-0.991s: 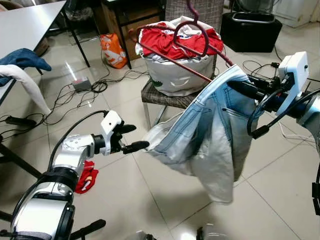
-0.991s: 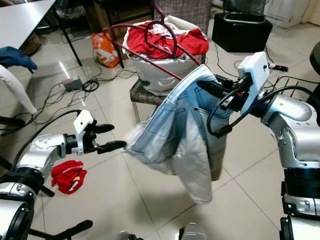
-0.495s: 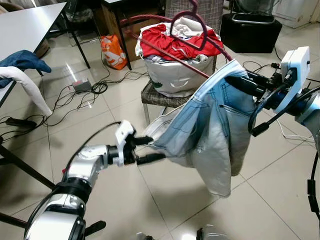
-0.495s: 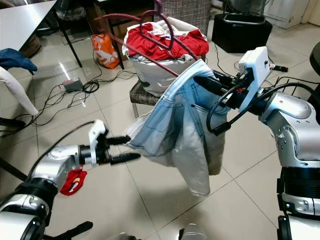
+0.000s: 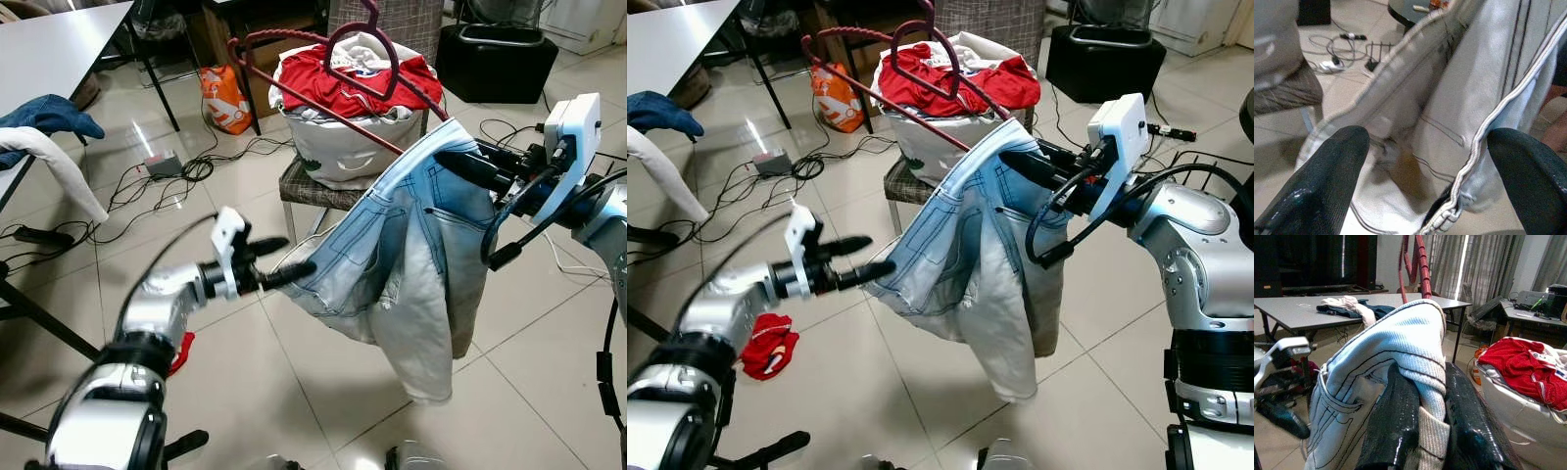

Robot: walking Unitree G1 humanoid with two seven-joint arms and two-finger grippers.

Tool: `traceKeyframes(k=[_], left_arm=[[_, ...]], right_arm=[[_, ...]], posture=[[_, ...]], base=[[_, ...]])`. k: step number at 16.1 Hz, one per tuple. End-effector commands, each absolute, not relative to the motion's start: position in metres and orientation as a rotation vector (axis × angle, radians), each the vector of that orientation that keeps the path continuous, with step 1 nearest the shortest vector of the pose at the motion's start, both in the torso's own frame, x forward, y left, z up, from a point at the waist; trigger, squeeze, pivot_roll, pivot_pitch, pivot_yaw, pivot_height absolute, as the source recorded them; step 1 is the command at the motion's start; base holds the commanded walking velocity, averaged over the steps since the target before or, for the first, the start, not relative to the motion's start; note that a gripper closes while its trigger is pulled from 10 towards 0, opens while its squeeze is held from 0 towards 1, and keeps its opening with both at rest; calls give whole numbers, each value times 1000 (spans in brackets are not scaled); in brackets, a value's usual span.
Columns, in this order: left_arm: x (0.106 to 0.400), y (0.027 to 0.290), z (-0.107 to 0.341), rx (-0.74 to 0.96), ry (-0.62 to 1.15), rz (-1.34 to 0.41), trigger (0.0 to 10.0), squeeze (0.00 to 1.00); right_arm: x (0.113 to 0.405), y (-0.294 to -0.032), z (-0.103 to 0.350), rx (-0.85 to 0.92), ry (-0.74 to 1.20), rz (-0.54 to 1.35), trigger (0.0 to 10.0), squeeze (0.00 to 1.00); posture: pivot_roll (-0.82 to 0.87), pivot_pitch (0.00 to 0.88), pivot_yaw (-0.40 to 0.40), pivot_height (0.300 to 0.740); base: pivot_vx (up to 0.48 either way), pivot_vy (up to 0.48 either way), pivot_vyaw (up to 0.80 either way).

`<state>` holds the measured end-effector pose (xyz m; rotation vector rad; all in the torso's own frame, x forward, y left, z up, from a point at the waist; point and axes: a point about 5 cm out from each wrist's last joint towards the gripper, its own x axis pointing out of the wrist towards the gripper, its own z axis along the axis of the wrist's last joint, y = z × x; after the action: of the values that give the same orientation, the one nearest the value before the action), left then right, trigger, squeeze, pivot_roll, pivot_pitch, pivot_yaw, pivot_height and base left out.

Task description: Hang hanger

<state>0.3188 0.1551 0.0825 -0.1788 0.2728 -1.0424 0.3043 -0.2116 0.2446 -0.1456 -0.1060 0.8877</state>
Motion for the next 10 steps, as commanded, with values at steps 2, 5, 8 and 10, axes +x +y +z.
traceKeyframes(k=[2, 5, 8, 10], left_arm=[[319, 156, 86, -155, 274, -1056, 10000, 0], [318, 158, 88, -178, 275, -1079, 10000, 0], [306, 145, 78, -216, 313, -1150, 10000, 0], [297, 136, 72, -235, 329, -1182, 10000, 0]], right_arm=[[302, -208, 259, -157, -176, 902, 10000, 0], [303, -208, 260, -148, -180, 897, 10000, 0], [306, -205, 266, -115, -213, 893, 10000, 0], [306, -206, 268, -111, -219, 890, 10000, 0]], posture=[[-239, 0, 144, 740], [-234, 0, 140, 740], [-232, 0, 136, 740], [-233, 0, 134, 740]], base=[[0, 0, 0], [0, 0, 0], [0, 0, 0], [0, 0, 0]])
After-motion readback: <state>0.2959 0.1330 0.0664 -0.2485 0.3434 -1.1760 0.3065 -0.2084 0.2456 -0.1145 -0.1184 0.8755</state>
